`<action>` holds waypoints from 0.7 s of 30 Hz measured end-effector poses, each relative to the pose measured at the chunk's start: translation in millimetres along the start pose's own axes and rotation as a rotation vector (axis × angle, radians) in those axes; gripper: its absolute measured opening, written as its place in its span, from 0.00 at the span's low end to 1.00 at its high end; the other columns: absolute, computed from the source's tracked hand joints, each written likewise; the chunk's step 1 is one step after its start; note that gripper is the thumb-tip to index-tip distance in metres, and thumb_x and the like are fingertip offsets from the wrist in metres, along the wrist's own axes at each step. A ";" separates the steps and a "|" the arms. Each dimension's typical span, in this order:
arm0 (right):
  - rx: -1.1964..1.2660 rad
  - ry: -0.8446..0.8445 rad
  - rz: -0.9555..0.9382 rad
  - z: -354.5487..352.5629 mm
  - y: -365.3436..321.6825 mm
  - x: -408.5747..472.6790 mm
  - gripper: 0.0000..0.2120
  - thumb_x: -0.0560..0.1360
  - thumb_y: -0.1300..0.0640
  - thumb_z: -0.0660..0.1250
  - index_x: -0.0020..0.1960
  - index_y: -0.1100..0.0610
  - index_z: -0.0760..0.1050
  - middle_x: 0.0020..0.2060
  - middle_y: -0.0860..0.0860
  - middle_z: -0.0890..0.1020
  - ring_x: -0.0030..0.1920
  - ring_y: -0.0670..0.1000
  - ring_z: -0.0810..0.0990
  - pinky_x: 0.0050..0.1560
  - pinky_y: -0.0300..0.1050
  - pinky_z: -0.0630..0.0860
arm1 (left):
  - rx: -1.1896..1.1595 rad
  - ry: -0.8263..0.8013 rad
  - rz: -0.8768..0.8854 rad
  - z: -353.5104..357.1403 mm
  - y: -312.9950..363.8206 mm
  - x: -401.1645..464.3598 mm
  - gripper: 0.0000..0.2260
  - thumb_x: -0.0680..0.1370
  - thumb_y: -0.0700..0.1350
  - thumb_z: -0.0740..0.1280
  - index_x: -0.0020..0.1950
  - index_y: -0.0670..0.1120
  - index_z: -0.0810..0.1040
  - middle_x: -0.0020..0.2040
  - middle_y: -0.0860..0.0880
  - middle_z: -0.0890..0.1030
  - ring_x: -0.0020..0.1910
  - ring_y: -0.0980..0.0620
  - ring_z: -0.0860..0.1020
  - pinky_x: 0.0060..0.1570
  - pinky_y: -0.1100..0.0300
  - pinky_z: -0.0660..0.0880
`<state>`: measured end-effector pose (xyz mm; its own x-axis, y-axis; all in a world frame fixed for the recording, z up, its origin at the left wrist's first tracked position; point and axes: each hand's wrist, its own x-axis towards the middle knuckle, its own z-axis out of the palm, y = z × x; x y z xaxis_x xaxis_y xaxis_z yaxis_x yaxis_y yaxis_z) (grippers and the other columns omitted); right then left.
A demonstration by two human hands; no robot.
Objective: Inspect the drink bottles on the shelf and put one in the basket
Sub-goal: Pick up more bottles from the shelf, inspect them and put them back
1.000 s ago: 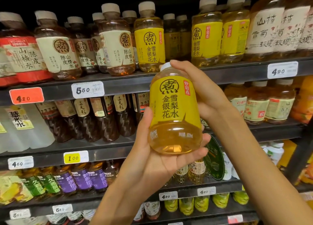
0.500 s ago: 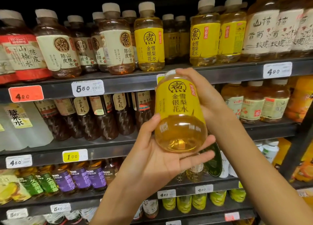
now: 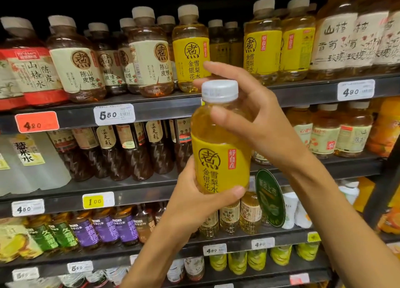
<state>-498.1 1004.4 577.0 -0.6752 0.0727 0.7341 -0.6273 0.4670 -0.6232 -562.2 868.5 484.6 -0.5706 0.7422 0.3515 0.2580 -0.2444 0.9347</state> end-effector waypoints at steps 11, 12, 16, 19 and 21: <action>0.028 -0.097 -0.069 4.6 5.3 -37.3 0.31 0.65 0.57 0.75 0.66 0.55 0.69 0.63 0.53 0.76 0.66 0.53 0.74 0.63 0.44 0.71 | 0.223 0.226 0.336 -11.8 -7.0 17.4 0.40 0.63 0.54 0.80 0.71 0.53 0.65 0.63 0.58 0.77 0.62 0.57 0.76 0.55 0.65 0.76; 0.013 -0.088 -0.098 5.1 4.5 -38.0 0.31 0.65 0.57 0.75 0.66 0.56 0.69 0.63 0.54 0.76 0.65 0.53 0.74 0.64 0.44 0.71 | 0.220 0.225 0.345 -11.0 -6.9 19.0 0.40 0.64 0.58 0.79 0.71 0.51 0.66 0.63 0.60 0.76 0.62 0.59 0.76 0.55 0.68 0.75; 0.002 -0.066 -0.150 6.0 3.6 -38.2 0.28 0.66 0.57 0.74 0.64 0.57 0.70 0.62 0.54 0.76 0.65 0.51 0.74 0.64 0.43 0.70 | 0.218 0.238 0.315 -7.0 -7.1 22.3 0.37 0.64 0.63 0.76 0.68 0.54 0.67 0.61 0.64 0.76 0.61 0.64 0.75 0.53 0.73 0.73; 0.051 -0.034 -0.097 5.6 3.6 -36.9 0.26 0.66 0.57 0.74 0.63 0.56 0.72 0.59 0.53 0.79 0.62 0.51 0.77 0.61 0.46 0.74 | 0.319 0.221 0.308 -6.5 -9.0 20.6 0.40 0.61 0.58 0.80 0.69 0.56 0.67 0.64 0.56 0.76 0.64 0.57 0.75 0.58 0.64 0.75; 0.086 -0.008 -0.051 6.2 2.6 -34.4 0.26 0.65 0.56 0.74 0.62 0.56 0.73 0.56 0.51 0.81 0.58 0.49 0.79 0.56 0.44 0.76 | 0.339 0.190 0.292 -5.2 -6.4 16.4 0.41 0.59 0.56 0.81 0.68 0.55 0.67 0.63 0.55 0.77 0.62 0.56 0.76 0.57 0.63 0.75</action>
<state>-479.0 997.7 548.4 -0.6444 0.0440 0.7634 -0.6917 0.3922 -0.6064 -577.2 879.1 484.7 -0.5604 0.5380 0.6297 0.6502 -0.1852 0.7369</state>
